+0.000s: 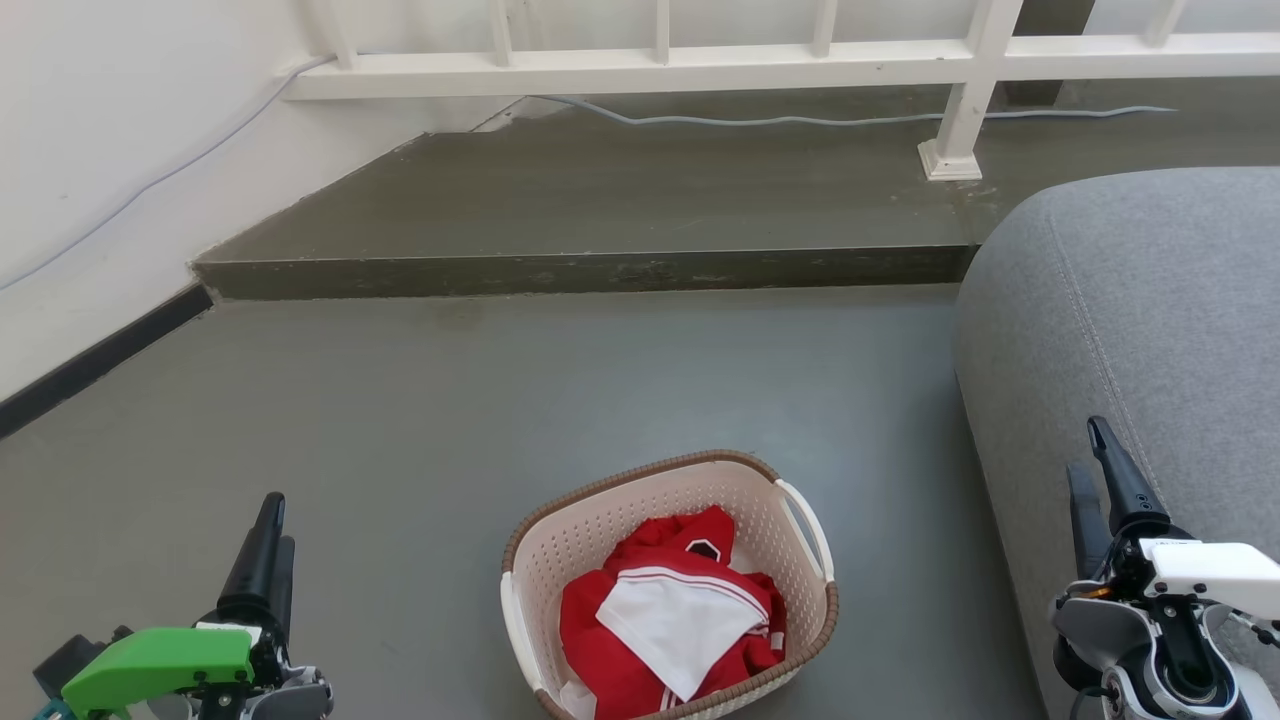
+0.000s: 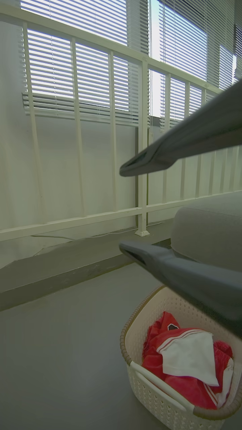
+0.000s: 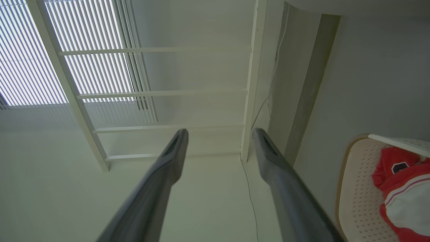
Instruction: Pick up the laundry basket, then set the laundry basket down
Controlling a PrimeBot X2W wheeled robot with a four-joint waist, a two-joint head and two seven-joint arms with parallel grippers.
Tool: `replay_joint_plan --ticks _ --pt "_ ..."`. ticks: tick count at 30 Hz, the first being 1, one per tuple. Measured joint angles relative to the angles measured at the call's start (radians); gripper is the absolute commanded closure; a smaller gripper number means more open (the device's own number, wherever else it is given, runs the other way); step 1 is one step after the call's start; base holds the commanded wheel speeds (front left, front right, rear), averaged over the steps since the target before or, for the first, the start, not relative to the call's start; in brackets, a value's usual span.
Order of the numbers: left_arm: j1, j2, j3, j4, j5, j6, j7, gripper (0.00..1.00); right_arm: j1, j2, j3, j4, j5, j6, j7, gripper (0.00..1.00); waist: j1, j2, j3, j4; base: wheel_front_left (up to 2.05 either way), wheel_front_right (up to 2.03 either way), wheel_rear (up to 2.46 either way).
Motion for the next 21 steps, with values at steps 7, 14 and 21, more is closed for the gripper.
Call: replay_joint_plan --ticks 7,14,21 --pt "-0.001 0.013 -0.028 -0.02 0.073 0.0 -0.035 0.0 -0.001 -0.016 0.018 -0.006 -0.075 0.0 -0.028 0.0 0.0 0.0 0.0 0.006 0.0 0.0 0.0" --pt "-0.013 0.051 -0.061 -0.032 0.19 0.0 -0.067 0.0 -0.011 -0.049 0.044 -0.011 -0.203 0.0 -0.058 0.0 0.0 0.0 -0.001 0.01 0.0 0.0 0.0" --pt "-0.027 0.08 -0.092 -0.046 0.327 0.002 -0.088 0.0 -0.016 -0.068 0.075 -0.027 -0.324 -0.019 -0.08 0.0 0.0 0.0 -0.002 0.011 0.0 0.0 0.0"
